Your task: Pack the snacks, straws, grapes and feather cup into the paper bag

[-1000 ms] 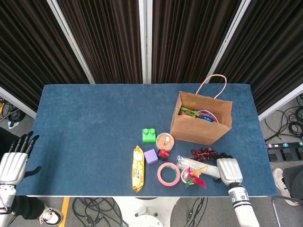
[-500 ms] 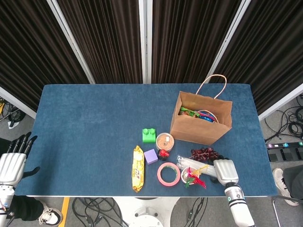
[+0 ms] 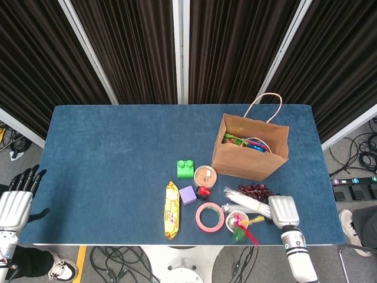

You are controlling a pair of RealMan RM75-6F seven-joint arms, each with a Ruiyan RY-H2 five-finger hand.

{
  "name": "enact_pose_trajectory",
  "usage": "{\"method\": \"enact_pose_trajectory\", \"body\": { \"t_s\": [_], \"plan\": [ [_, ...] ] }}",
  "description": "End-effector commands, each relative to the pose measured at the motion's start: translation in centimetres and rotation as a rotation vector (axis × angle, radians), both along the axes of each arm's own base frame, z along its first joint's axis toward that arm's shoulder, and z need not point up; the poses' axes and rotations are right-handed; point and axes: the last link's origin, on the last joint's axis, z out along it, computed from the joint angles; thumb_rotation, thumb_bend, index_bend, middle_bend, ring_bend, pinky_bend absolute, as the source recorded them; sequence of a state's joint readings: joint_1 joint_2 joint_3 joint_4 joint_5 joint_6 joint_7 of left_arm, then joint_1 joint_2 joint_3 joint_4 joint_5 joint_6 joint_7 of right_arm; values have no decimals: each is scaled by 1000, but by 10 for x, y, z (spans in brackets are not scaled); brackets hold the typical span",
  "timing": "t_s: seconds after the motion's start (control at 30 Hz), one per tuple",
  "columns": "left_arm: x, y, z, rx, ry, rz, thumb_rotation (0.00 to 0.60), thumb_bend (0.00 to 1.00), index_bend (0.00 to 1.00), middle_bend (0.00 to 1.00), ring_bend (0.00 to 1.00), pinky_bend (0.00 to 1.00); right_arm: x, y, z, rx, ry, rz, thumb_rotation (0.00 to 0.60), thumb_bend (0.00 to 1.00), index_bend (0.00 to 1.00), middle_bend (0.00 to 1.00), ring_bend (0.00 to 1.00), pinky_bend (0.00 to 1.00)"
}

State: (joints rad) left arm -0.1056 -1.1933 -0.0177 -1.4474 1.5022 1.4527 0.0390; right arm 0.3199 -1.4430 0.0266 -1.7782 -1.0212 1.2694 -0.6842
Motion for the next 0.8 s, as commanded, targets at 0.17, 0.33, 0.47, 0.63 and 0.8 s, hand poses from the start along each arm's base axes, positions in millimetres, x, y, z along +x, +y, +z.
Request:
{"method": "enact_pose_trajectory", "body": {
  "t_s": [0.17,0.33,0.47,0.63,0.8],
  "plan": [
    [1,0,-1,-2,-2,-4,600,65,102,87,0,143,13,-5,23,-68,-25,40,600,310,618,580,438,581],
    [2,1,-1,-1,-4,-4,600,66,102,87,0,143,36,-13,43,-131,-66,108,600,310,618,580,438,581],
    [3,2,0,-1,-3,-6,600,65,102,87,0,143,64,-23,61,-187,-89,182,600,311,618,580,438,581],
    [2,2,-1,-2,0,-1,600,66,102,87,0,143,101,-32,78,-233,-127,272,600,312,618,580,438,581],
    [2,3,-2,-7,1,0,600,68,102,87,0,143,138,-35,87,-249,-156,363,600,313,618,580,438,581]
  ]
}}
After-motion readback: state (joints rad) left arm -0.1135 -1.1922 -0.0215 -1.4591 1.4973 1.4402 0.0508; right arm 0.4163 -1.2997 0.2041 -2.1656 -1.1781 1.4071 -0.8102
